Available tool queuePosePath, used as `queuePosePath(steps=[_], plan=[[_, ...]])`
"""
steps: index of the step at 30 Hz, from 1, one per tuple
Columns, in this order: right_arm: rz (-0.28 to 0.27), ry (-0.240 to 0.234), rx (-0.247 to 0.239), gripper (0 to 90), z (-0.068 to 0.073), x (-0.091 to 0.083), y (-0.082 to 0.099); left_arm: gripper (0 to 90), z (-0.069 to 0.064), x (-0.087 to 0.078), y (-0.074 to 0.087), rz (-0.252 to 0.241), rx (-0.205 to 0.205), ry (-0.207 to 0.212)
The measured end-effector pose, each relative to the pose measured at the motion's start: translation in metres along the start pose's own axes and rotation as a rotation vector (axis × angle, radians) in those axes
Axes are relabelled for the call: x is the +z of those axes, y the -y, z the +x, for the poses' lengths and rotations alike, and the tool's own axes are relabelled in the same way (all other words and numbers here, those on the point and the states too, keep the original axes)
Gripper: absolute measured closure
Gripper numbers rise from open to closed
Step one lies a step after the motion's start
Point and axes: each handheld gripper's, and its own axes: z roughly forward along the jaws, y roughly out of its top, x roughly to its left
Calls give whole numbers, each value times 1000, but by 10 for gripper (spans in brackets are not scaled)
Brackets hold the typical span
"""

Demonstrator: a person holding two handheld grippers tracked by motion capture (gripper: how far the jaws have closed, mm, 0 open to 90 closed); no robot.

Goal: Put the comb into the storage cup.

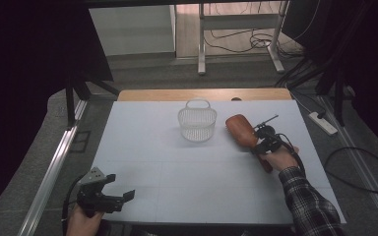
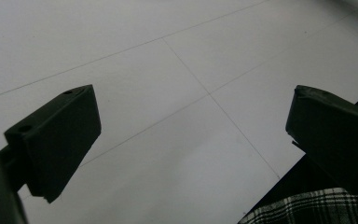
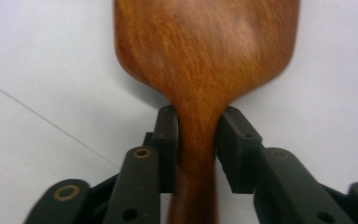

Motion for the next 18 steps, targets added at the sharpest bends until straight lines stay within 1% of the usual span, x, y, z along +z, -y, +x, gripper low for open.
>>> queuePosePath(steps=[3,4,5,7,11,12,13,14,16,18], plan=[[-4,-6,2,713,-1,0,1,30,0,0,0,0,1,-1],[-8,-19,24,715,-2,-1,1,30,0,0,0,0,1,-1],[-14,-25,33,716,-2,-1,2,30,0,0,0,1,2,-2],[-32,-21,41,718,-1,-2,4,30,-1,0,0,0,6,-6],[-49,-23,49,719,0,-3,5,28,-2,1,-1,4,15,-13],[-53,-23,50,719,-1,-3,5,25,-3,1,-1,5,15,-21],[-59,-23,54,719,-1,-3,6,19,-3,1,-1,16,11,-22],[-66,-23,58,719,-1,-4,7,14,-3,2,-1,18,4,-16],[-67,-22,60,719,-1,-4,7,8,-3,2,-2,20,6,-17],[-82,-17,68,719,-1,-6,8,7,-4,2,-2,25,13,-8]])
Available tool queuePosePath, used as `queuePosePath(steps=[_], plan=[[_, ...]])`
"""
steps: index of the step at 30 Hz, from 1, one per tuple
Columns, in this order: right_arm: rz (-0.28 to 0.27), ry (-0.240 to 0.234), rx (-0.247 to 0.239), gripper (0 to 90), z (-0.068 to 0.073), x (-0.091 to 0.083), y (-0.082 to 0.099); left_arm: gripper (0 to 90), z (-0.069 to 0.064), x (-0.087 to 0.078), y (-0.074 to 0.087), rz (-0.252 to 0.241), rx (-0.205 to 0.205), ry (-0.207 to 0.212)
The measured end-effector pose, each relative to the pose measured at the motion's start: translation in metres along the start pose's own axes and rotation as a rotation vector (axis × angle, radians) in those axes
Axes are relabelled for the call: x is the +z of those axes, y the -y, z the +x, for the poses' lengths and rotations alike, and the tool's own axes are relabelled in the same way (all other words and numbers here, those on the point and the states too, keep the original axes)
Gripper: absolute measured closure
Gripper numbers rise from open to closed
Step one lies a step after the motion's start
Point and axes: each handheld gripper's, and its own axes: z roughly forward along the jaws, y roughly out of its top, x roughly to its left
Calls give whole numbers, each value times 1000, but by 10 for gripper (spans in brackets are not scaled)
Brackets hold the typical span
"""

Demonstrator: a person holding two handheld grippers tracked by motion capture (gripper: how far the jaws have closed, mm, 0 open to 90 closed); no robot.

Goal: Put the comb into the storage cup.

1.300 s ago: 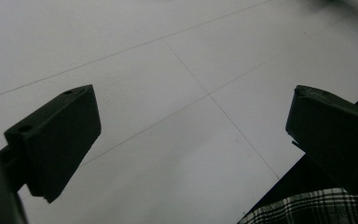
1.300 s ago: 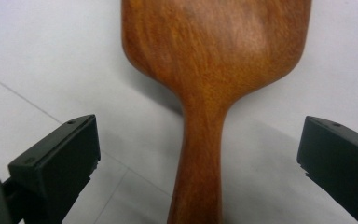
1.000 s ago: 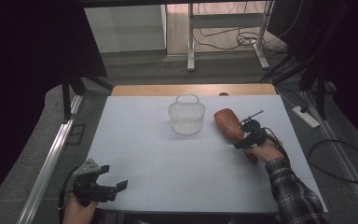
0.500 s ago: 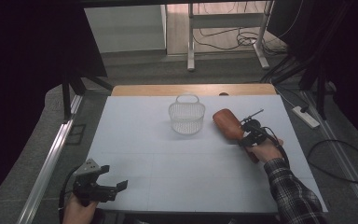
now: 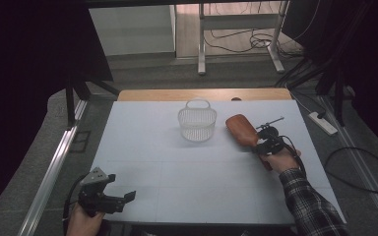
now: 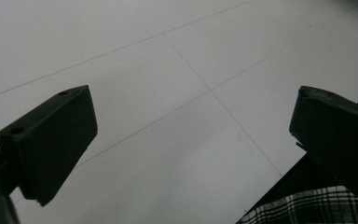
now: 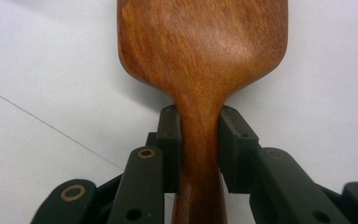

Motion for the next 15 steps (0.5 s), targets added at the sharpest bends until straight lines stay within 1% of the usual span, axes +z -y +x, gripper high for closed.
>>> queuePosePath(steps=[2,4,6,10,15], plan=[[-21,-8,13,720,-1,-3,0,4,-2,1,-1,-1,9,8],[-28,-19,19,719,-1,-5,1,2,-3,1,-1,-8,13,9],[-37,-22,13,719,-1,-8,1,0,-4,2,-3,-17,19,16],[-48,-24,8,718,-1,-11,2,0,-6,6,-6,-22,44,13],[-67,-25,8,719,0,-16,3,0,-8,8,-12,-28,70,32]])
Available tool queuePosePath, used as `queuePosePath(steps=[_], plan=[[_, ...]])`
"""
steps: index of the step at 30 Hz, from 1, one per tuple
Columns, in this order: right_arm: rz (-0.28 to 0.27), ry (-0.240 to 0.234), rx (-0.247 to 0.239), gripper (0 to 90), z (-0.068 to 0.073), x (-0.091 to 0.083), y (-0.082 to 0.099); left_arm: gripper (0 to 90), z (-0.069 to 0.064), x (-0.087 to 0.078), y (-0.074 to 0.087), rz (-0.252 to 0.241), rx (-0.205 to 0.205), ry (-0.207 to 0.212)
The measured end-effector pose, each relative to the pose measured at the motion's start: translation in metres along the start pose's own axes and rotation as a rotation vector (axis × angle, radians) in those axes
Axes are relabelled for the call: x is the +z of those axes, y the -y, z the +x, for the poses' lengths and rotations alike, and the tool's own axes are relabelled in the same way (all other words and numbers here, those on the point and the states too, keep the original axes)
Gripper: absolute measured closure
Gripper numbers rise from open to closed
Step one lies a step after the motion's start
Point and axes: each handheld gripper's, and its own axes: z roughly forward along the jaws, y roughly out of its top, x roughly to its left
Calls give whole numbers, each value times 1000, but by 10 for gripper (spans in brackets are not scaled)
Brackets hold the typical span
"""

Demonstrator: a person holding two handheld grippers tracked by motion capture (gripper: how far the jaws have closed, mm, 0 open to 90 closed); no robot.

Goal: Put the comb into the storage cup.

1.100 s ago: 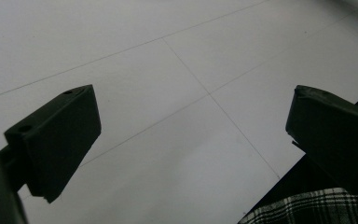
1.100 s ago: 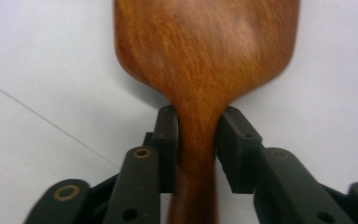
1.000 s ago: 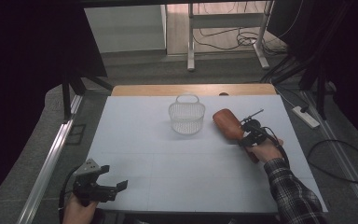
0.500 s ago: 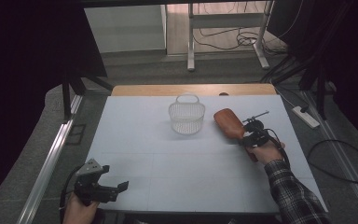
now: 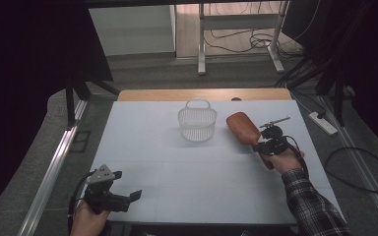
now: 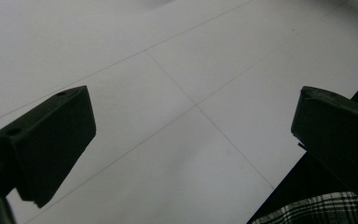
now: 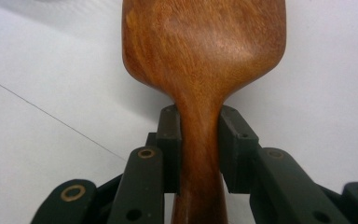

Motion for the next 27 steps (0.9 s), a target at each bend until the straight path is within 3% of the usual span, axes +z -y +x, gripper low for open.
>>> queuePosePath(steps=[8,21,27], plan=[[-41,-8,1,719,1,-7,0,0,0,11,-11,-44,43,58],[-120,-21,-16,719,8,-26,5,0,-3,26,-33,-69,86,61],[-153,-31,-31,718,12,-34,9,0,-5,37,-47,-42,122,73]])
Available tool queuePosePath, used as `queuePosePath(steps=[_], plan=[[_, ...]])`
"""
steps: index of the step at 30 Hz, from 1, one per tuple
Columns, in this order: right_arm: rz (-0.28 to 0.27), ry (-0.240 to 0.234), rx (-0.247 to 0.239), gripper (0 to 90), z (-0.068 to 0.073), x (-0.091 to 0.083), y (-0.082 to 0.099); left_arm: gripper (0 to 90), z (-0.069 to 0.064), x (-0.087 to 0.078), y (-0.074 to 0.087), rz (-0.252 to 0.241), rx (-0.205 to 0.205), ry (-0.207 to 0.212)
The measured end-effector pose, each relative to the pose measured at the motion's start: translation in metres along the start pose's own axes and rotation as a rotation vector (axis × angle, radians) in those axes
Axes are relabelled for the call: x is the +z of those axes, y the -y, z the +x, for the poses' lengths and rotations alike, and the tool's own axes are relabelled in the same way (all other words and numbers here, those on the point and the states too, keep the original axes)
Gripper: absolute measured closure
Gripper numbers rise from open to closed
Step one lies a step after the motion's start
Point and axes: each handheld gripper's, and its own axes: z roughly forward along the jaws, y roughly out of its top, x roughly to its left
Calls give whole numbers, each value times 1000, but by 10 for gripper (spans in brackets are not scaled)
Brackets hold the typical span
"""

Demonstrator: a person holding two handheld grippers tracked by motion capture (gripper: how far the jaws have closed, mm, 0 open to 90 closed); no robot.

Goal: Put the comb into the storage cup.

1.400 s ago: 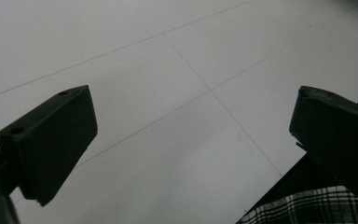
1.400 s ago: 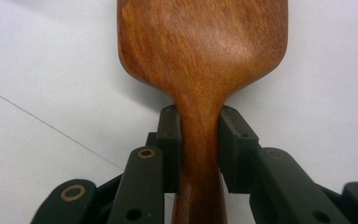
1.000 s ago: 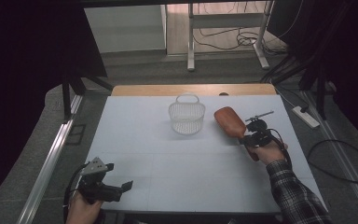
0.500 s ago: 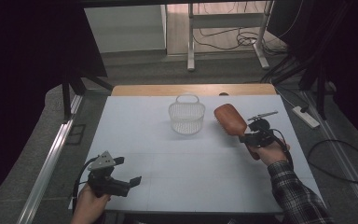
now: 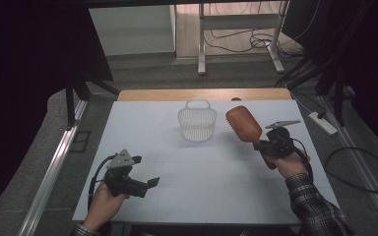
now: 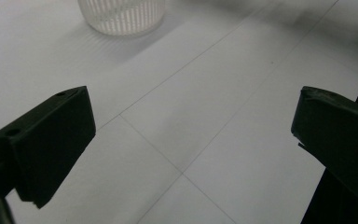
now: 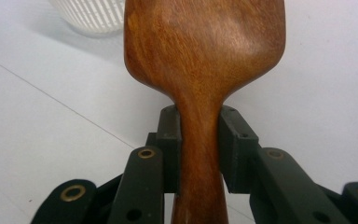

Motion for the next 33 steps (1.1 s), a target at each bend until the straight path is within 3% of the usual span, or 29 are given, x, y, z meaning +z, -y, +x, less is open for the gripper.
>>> queuePosePath(steps=[10,18,21,33], plan=[[-64,-15,-15,719,7,-12,1,0,5,17,-24,-18,-2,47],[-103,-38,-33,719,15,-20,3,0,11,27,-40,-49,-35,67],[-124,-53,-43,719,20,-24,4,0,13,31,-45,-63,-32,100],[-159,-96,-77,719,37,-32,9,0,20,51,-66,-88,-55,166]])
